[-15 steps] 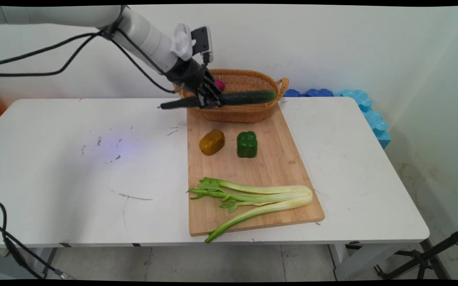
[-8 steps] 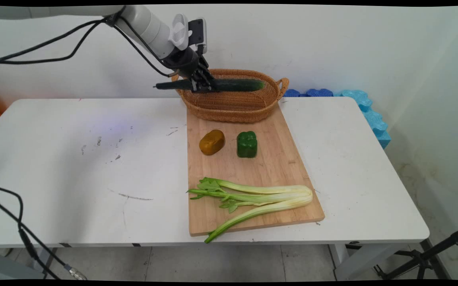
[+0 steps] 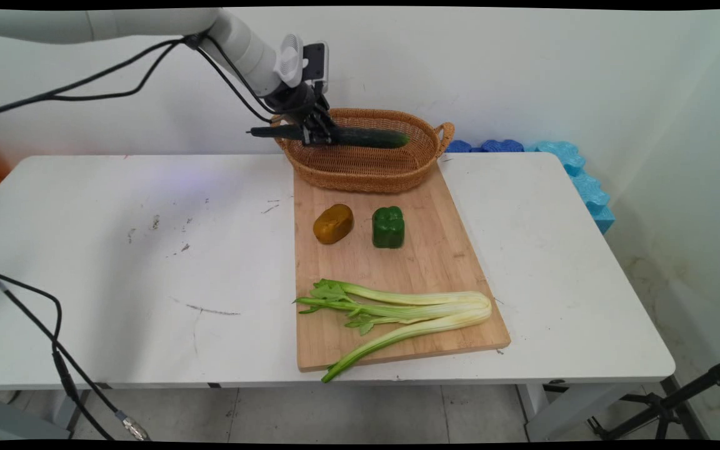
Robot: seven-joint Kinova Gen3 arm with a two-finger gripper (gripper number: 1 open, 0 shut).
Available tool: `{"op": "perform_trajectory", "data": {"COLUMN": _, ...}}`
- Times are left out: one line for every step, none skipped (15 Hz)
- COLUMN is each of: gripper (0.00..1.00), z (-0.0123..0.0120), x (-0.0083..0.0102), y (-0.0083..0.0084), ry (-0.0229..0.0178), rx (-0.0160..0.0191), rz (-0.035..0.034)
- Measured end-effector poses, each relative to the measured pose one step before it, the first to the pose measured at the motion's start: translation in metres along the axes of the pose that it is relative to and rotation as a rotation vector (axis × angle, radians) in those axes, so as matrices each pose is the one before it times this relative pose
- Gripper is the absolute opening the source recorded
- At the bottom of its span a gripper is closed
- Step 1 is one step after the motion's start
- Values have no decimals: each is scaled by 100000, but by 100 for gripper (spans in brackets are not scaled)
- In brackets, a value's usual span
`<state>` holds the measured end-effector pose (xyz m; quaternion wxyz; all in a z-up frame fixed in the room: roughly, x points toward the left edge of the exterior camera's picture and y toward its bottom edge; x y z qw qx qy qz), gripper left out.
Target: Place the picked object in the vegetable basket
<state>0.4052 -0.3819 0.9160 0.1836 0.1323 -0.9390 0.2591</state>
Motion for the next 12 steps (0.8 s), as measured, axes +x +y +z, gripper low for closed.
{"op": "perform_trajectory", "data": {"gripper": 0, "z": 535, "x": -43, "y": -89, "ry": 204, "rx": -411, "rz": 268}}
{"op": "perform_trajectory", "data": {"gripper": 0, "z": 595, "x": -30, "y": -81, "ry": 298, "rx": -527, "rz": 289}}
{"op": "perform_trajectory", "data": {"gripper": 0, "z": 540, "x": -52, "y": -46, "ry": 275, "rx": -526, "rz": 199}}
{"op": "perform_trajectory", "data": {"gripper": 0, "z": 502, "x": -21, "y": -44, "ry": 306, "rx": -459, "rz": 192}}
{"op": "perform_trajectory", "data": {"gripper": 0, "z": 405, "x": 8, "y": -34, "ry": 307, "rx": -369, "rz": 153}}
{"op": "perform_trajectory", "data": {"gripper": 100, "z": 422, "x": -4, "y": -22, "ry": 343, "rx": -397, "rz": 130}}
{"op": "perform_trajectory", "data": {"gripper": 100, "z": 331, "x": 12, "y": -14, "ry": 307, "rx": -296, "rz": 130}}
{"op": "perform_trajectory", "data": {"gripper": 100, "z": 195, "x": 1, "y": -13, "ry": 203, "rx": -186, "rz": 88}}
{"op": "perform_trajectory", "data": {"gripper": 100, "z": 293, "x": 9, "y": -18, "ry": 334, "rx": -303, "rz": 193}}
{"op": "perform_trajectory", "data": {"gripper": 100, "z": 209, "x": 6, "y": -8, "ry": 238, "rx": -200, "rz": 200}}
{"op": "perform_trajectory", "data": {"gripper": 100, "z": 171, "x": 18, "y": 8, "ry": 216, "rx": -168, "rz": 295}}
{"op": "perform_trajectory", "data": {"gripper": 100, "z": 126, "x": 3, "y": 11, "ry": 224, "rx": -155, "rz": 259}}
